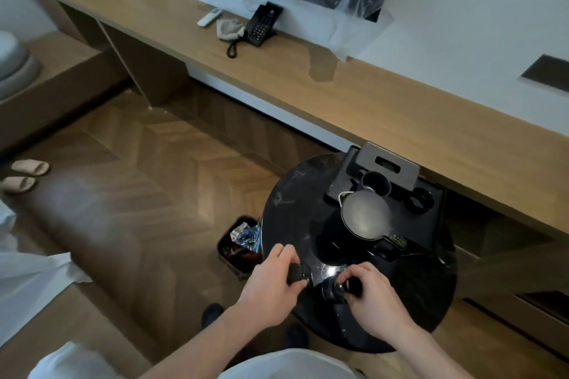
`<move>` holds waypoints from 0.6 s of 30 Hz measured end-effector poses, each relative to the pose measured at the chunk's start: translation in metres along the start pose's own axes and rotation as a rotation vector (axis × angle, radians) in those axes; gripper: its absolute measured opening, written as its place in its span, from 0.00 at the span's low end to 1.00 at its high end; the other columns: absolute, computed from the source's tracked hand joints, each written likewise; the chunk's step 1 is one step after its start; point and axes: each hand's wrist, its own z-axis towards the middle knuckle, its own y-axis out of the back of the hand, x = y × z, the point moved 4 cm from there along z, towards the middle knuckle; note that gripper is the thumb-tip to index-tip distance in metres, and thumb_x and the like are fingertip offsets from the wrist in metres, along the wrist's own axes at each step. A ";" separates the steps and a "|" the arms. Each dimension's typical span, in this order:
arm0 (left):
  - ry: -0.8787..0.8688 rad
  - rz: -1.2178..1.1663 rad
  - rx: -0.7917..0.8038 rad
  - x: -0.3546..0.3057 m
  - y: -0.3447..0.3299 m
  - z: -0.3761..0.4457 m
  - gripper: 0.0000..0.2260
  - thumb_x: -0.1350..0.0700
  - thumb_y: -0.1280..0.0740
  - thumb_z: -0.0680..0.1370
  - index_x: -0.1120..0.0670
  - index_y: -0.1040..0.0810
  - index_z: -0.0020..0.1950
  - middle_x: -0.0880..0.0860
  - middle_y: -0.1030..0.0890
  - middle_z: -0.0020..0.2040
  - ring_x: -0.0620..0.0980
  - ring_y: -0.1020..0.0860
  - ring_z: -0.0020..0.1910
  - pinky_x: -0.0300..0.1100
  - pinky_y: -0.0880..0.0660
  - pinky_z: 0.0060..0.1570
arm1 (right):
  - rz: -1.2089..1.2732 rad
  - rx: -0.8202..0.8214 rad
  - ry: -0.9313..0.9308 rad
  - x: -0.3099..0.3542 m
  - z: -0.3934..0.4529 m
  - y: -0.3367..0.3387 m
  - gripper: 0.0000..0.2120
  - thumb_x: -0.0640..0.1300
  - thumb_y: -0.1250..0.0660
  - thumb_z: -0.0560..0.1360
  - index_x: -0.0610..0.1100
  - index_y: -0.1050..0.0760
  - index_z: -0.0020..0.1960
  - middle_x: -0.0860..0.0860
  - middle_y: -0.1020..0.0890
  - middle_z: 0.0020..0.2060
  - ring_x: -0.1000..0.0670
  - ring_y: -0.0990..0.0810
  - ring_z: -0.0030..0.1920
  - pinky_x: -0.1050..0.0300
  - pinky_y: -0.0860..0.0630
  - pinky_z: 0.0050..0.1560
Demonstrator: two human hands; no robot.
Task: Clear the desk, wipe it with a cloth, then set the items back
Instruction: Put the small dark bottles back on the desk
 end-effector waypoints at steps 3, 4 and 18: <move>0.043 -0.089 -0.132 0.019 0.044 -0.017 0.17 0.52 0.25 0.76 0.40 0.32 0.49 0.40 0.28 0.52 0.43 0.22 0.42 0.40 0.23 0.46 | 0.035 0.029 0.077 0.041 0.010 0.001 0.16 0.37 0.29 0.76 0.60 0.22 0.48 0.64 0.26 0.54 0.59 0.22 0.56 0.63 0.25 0.58; 0.061 -0.111 -0.175 0.024 0.059 -0.023 0.17 0.53 0.24 0.76 0.40 0.31 0.49 0.40 0.27 0.52 0.44 0.21 0.41 0.41 0.22 0.46 | 0.042 0.033 0.098 0.055 0.013 0.001 0.16 0.38 0.29 0.75 0.60 0.22 0.48 0.64 0.26 0.54 0.59 0.23 0.56 0.61 0.24 0.58; 0.124 -0.229 -0.644 0.109 0.251 -0.083 0.12 0.53 0.22 0.75 0.41 0.22 0.50 0.39 0.22 0.52 0.41 0.19 0.39 0.37 0.28 0.42 | 0.091 0.112 0.312 0.280 0.062 -0.006 0.18 0.45 0.22 0.71 0.64 0.18 0.54 0.64 0.19 0.43 0.60 0.22 0.41 0.68 0.27 0.37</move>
